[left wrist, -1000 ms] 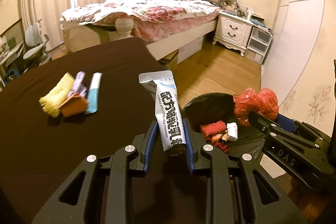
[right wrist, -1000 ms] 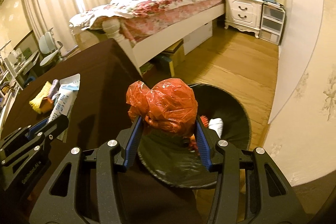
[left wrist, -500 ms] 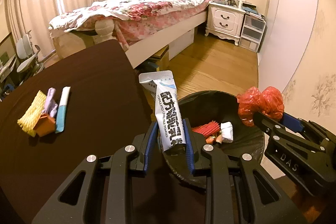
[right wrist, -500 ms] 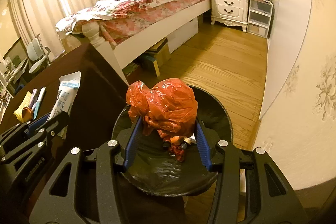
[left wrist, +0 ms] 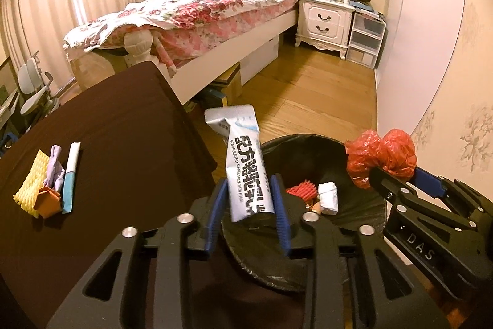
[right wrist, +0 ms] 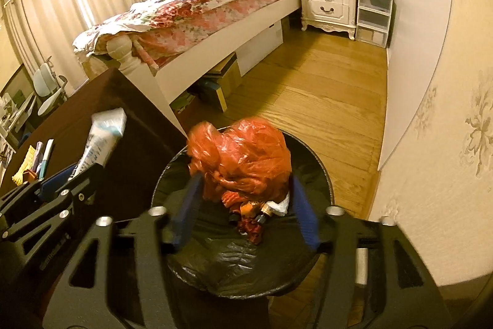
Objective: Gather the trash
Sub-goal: 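Carry the bag and tube over the bin and open both grippers, then move both tools back toward the remaining trash on the table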
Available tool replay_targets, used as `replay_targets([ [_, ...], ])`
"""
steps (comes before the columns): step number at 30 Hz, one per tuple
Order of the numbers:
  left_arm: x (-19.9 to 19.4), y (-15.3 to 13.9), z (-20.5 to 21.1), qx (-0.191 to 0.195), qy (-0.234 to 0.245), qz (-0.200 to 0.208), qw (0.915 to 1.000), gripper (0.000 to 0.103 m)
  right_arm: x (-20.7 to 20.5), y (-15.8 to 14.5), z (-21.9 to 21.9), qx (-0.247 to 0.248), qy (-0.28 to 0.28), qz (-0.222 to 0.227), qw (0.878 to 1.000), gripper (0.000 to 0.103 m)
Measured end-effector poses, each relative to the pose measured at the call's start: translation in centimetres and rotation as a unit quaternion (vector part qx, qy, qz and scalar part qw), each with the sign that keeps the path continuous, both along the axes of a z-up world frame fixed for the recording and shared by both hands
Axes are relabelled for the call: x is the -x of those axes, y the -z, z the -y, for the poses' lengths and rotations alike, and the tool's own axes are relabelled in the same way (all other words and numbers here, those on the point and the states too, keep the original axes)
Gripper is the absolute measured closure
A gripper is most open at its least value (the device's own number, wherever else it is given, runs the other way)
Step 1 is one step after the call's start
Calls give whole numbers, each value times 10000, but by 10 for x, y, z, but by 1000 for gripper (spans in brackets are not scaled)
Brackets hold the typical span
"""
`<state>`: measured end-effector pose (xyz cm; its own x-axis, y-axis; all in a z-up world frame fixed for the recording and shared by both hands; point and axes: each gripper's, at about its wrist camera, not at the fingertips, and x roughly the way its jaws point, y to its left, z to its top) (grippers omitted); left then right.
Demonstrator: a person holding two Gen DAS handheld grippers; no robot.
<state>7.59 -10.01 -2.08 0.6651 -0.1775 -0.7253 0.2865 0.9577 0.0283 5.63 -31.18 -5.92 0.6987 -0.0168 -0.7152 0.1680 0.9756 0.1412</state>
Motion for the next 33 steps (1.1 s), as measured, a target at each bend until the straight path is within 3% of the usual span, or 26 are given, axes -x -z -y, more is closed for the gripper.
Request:
replay_targets([
  [5, 2, -3, -1, -20, -72, 112, 9999, 40, 0, 4, 5, 10, 114, -31, 9999, 39],
  [9, 5, -5, -5, -60, -168, 149, 9997, 33, 2, 5, 6, 15, 165, -49, 9999, 38],
  [19, 15, -10, -39, -134, -545, 212, 9982, 31, 5, -2, -17, 8, -31, -26, 10000, 35],
  [33, 34, -3, -142, -207, -1527, 127, 9880, 31, -6, -19, -113, 92, -1056, 38, 9944, 35],
])
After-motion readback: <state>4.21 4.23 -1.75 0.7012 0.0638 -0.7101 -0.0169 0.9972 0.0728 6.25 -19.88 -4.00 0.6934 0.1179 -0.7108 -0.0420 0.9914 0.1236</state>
